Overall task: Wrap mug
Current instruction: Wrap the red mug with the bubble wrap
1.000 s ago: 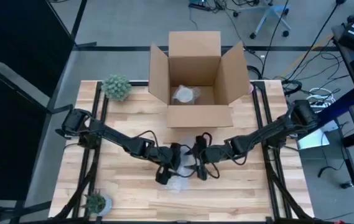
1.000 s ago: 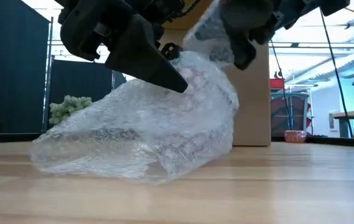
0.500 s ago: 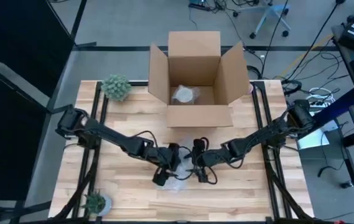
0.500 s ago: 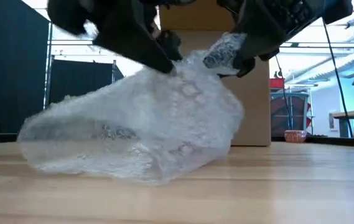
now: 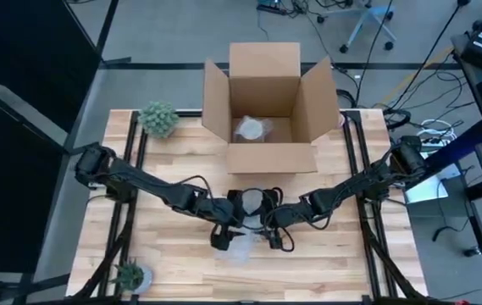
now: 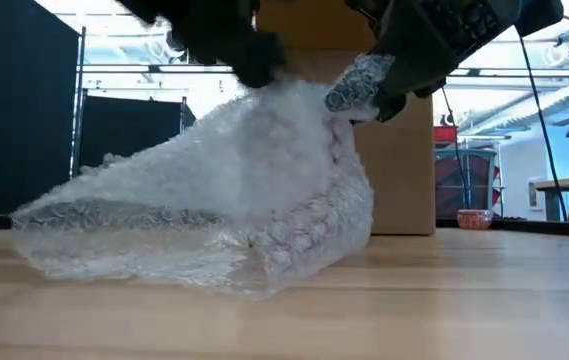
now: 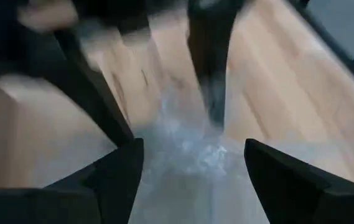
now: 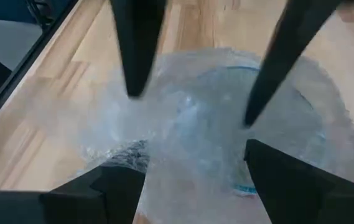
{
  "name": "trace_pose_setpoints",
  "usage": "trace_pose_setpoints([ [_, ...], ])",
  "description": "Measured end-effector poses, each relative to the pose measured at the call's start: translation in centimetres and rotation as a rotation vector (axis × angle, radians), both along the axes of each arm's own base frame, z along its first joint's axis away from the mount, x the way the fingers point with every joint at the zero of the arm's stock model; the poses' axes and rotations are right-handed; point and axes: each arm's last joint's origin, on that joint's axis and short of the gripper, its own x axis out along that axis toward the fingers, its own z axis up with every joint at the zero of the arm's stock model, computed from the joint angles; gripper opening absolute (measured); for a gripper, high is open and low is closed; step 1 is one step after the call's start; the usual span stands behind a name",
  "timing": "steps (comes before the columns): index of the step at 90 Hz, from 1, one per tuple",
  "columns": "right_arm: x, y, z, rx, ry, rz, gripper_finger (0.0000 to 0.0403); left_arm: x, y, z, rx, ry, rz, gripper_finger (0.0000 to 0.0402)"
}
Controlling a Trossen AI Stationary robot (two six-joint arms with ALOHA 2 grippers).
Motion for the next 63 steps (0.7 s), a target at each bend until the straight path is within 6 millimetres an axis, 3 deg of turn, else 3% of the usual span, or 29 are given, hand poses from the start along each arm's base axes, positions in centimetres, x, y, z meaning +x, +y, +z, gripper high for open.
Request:
trace_pose_setpoints([
  [29, -0.2, -0.2, 0.6, 0.030, -0.008, -0.025, 0.0258, 1.7, 0.4, -3.6, 0.031, 0.047, 0.033, 0.0264],
  [52, -2.4, -1.0, 4.4, 0.079, -0.046, -0.052, 0.0258, 1.8, 0.4, -3.9, 0.030, 0.041, 0.038, 0.0264],
  [63, -3.4, -2.0, 5.3, 0.119, -0.029, -0.218, 0.0258, 1.9, 0.4, -3.9, 0.027, 0.034, 0.040, 0.0264],
])
